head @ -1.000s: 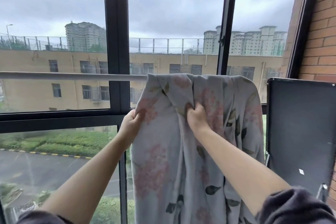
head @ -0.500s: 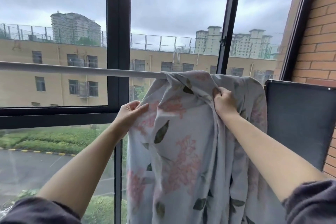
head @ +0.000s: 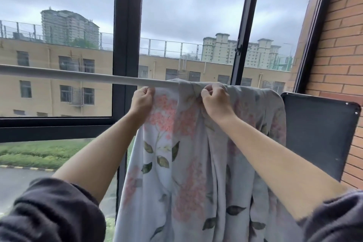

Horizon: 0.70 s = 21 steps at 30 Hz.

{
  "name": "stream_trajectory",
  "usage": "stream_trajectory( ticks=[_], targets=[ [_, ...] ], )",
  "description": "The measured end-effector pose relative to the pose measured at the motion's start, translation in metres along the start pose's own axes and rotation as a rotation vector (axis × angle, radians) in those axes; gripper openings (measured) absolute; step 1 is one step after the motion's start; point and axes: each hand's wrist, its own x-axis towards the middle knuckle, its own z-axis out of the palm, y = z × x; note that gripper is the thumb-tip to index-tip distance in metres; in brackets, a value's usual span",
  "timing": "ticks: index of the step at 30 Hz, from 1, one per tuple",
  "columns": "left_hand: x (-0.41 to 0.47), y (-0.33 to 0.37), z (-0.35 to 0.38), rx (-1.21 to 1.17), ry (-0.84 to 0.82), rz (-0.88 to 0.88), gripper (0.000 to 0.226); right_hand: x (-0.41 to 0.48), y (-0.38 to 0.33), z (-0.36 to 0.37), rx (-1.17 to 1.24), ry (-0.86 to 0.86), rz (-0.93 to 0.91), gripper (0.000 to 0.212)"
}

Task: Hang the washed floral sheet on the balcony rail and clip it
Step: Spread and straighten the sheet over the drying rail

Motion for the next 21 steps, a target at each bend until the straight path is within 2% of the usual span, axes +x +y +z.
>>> stream_trajectory(
  ticks=[2,3,4,6,8,9,11,12,14,15,18,21],
  targets=[
    [0.009,0.016,0.003,-0.008,-0.048,0.077,0.036,-0.008,-0.011,0.009,-0.217,-0.184,0.037,0.046],
    [0.011,0.022,0.004,-0.015,-0.078,0.109,0.038,-0.011,-0.011,0.016,-0.349,-0.236,0.048,0.050],
    [0.013,0.024,0.004,-0.009,-0.106,0.132,0.039,-0.010,-0.008,0.022,-0.394,-0.206,0.053,0.041],
    [0.019,0.020,-0.002,0.062,-0.119,0.166,0.040,-0.002,-0.008,0.018,-0.242,-0.076,0.096,0.016],
    [0.025,0.015,-0.011,0.110,-0.096,0.167,0.041,0.004,-0.008,0.009,-0.089,0.035,0.080,0.024],
    [0.028,0.014,-0.012,0.088,-0.103,0.166,0.042,0.004,-0.009,0.009,-0.103,0.045,0.023,0.024],
    [0.033,0.017,-0.012,0.007,-0.145,0.169,0.045,-0.009,-0.019,0.017,-0.285,-0.010,-0.124,0.024],
    [0.033,0.020,-0.009,-0.034,-0.161,0.166,0.043,-0.017,-0.023,0.025,-0.411,-0.047,-0.184,0.033],
    [0.034,0.024,-0.006,-0.168,-0.177,0.132,0.034,-0.019,-0.028,0.042,-0.622,-0.105,-0.176,0.048],
    [0.034,0.026,-0.004,-0.242,-0.200,0.109,0.029,-0.015,-0.029,0.044,-0.660,-0.105,-0.140,0.045],
    [0.039,0.027,-0.007,-0.322,-0.203,0.090,0.019,-0.006,-0.033,0.032,-0.570,-0.102,-0.062,0.031],
    [0.049,0.021,-0.016,-0.330,-0.142,0.084,0.017,0.006,-0.034,0.001,-0.252,-0.068,0.023,0.029]
  ],
)
